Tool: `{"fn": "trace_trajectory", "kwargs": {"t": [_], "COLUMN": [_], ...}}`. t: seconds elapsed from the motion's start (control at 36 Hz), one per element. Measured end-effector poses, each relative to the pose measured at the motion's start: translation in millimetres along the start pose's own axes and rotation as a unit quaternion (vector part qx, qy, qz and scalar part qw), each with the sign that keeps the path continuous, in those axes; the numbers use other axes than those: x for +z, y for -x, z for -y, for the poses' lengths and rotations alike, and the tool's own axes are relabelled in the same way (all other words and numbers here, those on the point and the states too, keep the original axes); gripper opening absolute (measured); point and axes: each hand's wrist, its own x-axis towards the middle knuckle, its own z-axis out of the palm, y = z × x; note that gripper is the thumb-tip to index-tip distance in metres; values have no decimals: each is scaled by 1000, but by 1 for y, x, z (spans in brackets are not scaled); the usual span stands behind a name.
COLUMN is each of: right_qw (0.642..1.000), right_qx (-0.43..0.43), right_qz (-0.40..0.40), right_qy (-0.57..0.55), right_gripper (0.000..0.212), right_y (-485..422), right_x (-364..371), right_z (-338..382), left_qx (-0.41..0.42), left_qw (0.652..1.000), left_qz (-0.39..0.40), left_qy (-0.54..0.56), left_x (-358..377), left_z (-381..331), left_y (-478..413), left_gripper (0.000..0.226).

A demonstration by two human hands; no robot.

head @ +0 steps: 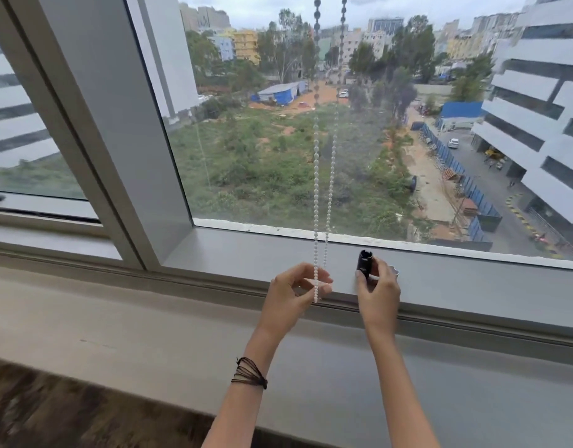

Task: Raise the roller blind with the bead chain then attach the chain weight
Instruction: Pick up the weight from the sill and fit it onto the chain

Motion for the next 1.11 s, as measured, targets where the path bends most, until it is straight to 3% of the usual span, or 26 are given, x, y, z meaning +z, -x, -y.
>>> {"fn": "trace_trajectory", "kwargs": {"t": [0.19, 0.44, 0.75, 1.11], "right_qw": [999, 989, 968, 964], "right_qx": [-10, -72, -132, -121], "right_qz": [44, 127, 204, 227], "right_qy": [-6, 4, 65, 62], "right_gripper": [30, 32, 39, 35], "right_y": [2, 13, 35, 52], "right_x": [-3, -6, 4, 18], "right_z": [2, 15, 31, 46], "left_qx": [5, 38, 57, 56], "left_qw": [994, 974, 964, 968], "left_qz": [41, 16, 12, 19], "left_qy": [-97, -224, -259, -243], "left_x": [-4, -11, -33, -48], "left_z": [-2, 1, 9, 10], "left_y": [-1, -12, -13, -6], "left_gripper": [29, 34, 37, 38]}}
